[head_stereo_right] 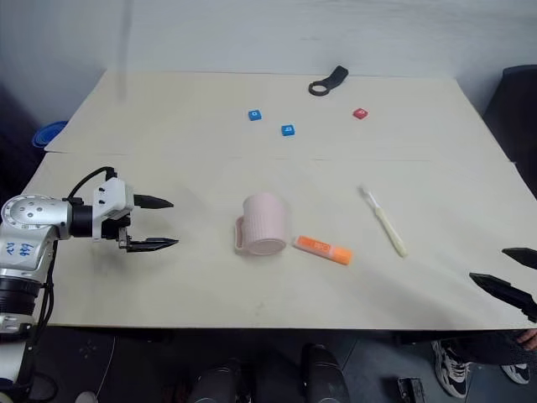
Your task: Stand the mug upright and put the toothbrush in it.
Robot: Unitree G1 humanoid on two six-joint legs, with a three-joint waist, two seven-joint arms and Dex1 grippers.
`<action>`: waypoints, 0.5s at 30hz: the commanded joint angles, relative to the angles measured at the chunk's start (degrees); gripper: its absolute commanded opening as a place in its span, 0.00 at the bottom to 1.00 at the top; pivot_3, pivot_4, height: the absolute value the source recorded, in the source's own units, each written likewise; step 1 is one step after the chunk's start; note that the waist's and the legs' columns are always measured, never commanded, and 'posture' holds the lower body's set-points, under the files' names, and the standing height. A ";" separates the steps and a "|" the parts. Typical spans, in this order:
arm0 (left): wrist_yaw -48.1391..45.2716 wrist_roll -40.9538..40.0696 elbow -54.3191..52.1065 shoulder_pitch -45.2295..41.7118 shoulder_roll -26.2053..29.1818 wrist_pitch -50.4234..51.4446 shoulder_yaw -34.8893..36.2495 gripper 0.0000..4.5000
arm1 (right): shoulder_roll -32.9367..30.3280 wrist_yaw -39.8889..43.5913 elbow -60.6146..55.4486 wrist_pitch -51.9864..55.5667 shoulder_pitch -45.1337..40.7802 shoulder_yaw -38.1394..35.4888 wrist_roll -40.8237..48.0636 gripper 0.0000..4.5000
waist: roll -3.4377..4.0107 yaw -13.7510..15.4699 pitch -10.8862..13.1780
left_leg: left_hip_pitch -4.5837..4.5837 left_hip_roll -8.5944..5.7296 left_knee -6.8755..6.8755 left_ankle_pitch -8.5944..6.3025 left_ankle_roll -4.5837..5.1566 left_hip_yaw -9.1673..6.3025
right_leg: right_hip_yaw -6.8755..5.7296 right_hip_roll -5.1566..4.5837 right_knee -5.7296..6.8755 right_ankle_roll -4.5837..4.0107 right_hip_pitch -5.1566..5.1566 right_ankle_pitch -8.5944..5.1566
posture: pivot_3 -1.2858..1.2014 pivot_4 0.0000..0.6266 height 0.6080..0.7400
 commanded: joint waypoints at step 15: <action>-0.15 -2.82 -3.19 -0.76 0.73 6.98 2.44 0.99 | -0.64 0.25 -3.31 3.51 -2.95 -0.15 3.11 1.00 | 0.00 -0.05 0.00 | -0.01 0.01 0.00 0.00 0.00 -0.07 | -0.07 -0.01 -0.02 0.00 0.03 0.00 | 0.52 0.24 1.00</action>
